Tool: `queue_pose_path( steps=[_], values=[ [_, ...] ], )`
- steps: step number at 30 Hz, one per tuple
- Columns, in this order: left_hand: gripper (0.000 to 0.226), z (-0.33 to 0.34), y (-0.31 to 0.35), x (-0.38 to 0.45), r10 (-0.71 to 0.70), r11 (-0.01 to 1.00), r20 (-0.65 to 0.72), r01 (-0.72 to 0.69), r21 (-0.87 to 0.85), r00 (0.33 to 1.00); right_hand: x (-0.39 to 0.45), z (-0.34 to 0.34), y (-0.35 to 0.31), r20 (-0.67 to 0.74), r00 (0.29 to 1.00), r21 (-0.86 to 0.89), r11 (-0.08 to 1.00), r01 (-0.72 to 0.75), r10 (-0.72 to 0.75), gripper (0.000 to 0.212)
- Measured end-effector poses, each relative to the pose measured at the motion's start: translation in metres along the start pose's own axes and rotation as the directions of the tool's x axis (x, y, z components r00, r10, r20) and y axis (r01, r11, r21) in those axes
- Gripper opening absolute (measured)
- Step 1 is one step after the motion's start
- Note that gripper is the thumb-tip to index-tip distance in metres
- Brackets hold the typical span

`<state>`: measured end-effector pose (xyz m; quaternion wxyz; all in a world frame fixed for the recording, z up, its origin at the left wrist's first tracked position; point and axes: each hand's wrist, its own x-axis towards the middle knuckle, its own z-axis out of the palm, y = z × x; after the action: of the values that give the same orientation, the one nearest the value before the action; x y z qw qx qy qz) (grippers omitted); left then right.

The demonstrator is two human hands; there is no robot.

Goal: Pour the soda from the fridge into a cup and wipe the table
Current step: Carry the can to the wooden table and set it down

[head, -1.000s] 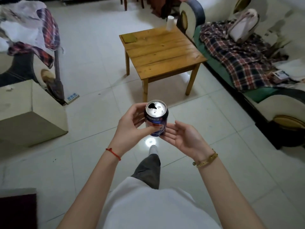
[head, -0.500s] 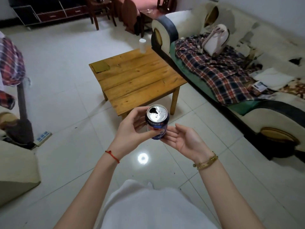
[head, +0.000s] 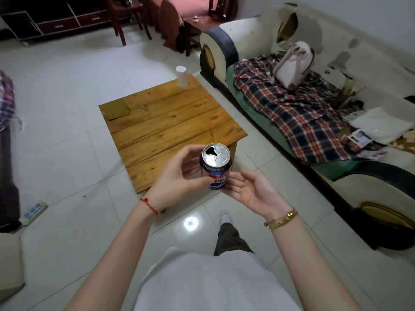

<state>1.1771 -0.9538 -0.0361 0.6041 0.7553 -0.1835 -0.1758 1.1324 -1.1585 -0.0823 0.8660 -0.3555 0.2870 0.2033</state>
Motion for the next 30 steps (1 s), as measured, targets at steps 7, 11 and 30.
queue_pose_path(
  steps=[7,11,30],
  values=[
    [0.066,0.022,0.013,0.112,-0.048,0.995,-0.176,0.032,-0.092,0.983,0.067,-0.007,-0.127,0.049,0.996,-0.137,0.988,-0.073,0.081,0.046],
    [0.069,0.024,0.015,0.160,-0.082,0.990,-0.271,0.047,-0.132,0.959,0.111,-0.002,-0.177,0.060,0.988,-0.199,0.972,-0.127,0.141,0.046],
    [0.066,-0.080,-0.049,0.353,-0.180,0.982,-0.500,0.126,-0.139,0.847,0.336,0.082,-0.273,0.029,0.973,-0.311,0.927,-0.207,0.227,0.037]
  ],
)
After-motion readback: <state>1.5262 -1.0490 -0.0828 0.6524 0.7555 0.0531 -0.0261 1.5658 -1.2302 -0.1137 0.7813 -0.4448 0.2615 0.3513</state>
